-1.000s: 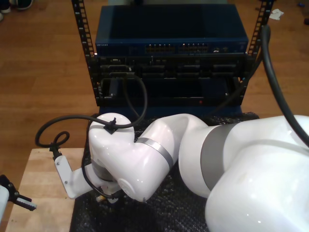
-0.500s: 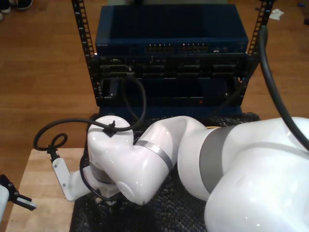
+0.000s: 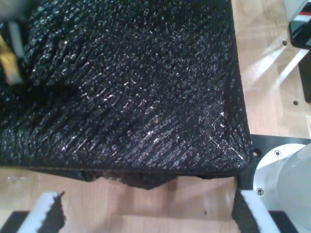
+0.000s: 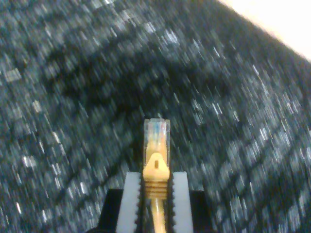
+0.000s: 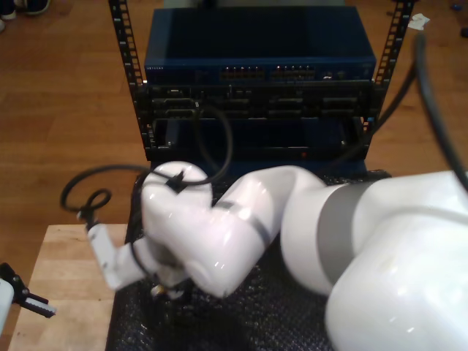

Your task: Grab the cable and plug it in

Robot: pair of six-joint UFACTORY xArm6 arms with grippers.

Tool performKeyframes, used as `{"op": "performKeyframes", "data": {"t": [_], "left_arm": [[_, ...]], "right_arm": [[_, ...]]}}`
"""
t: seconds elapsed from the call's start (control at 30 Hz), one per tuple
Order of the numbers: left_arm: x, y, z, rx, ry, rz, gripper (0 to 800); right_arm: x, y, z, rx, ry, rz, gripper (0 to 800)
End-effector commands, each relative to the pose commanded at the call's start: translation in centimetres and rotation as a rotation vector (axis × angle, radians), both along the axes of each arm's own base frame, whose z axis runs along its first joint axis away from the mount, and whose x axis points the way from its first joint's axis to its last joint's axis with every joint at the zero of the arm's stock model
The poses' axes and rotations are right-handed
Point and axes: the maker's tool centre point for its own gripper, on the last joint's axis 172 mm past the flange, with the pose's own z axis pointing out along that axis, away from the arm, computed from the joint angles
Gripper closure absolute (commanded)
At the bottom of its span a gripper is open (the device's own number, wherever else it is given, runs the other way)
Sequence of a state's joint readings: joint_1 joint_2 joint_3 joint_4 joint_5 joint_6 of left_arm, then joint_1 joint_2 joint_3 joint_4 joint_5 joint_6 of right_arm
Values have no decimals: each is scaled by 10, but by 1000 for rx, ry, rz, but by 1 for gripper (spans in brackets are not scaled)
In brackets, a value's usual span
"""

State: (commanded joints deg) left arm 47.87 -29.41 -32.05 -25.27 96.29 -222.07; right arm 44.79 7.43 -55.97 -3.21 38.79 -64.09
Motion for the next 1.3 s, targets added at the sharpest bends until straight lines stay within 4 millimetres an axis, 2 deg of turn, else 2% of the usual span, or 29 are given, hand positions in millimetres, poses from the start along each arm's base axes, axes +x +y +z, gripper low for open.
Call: {"op": "performKeyframes", "data": {"t": [0.13, 0.33, 0.5, 0.7, 0.87, 1.0, 1.17, 1.3], "left_arm": [[7, -7, 5, -30, -7, 31, 0], [14, -12, 13, -48, -13, 45, 0], [26, -38, 31, -108, 9, 39, 0], [36, -71, 39, -145, 38, 5, 0], [46, -101, 47, -184, 29, -55, 0], [61, -121, 58, -224, 30, -80, 0], [93, -145, 71, -304, 2, -45, 0], [118, -150, 78, -309, -41, -4, 0]], "right_arm": [[13, -26, 3, -17, 18, -56, 796], [22, -53, 25, -10, 32, -125, 796], [19, -62, 43, 23, 69, -160, 796], [17, -75, 55, 70, 141, -195, 796], [23, -83, 74, 113, 196, -244, 796], [22, -93, 85, 138, 241, -277, 796], [18, -103, 103, 197, 285, -314, 796], [7, -112, 119, 229, 329, -339, 796]]}}
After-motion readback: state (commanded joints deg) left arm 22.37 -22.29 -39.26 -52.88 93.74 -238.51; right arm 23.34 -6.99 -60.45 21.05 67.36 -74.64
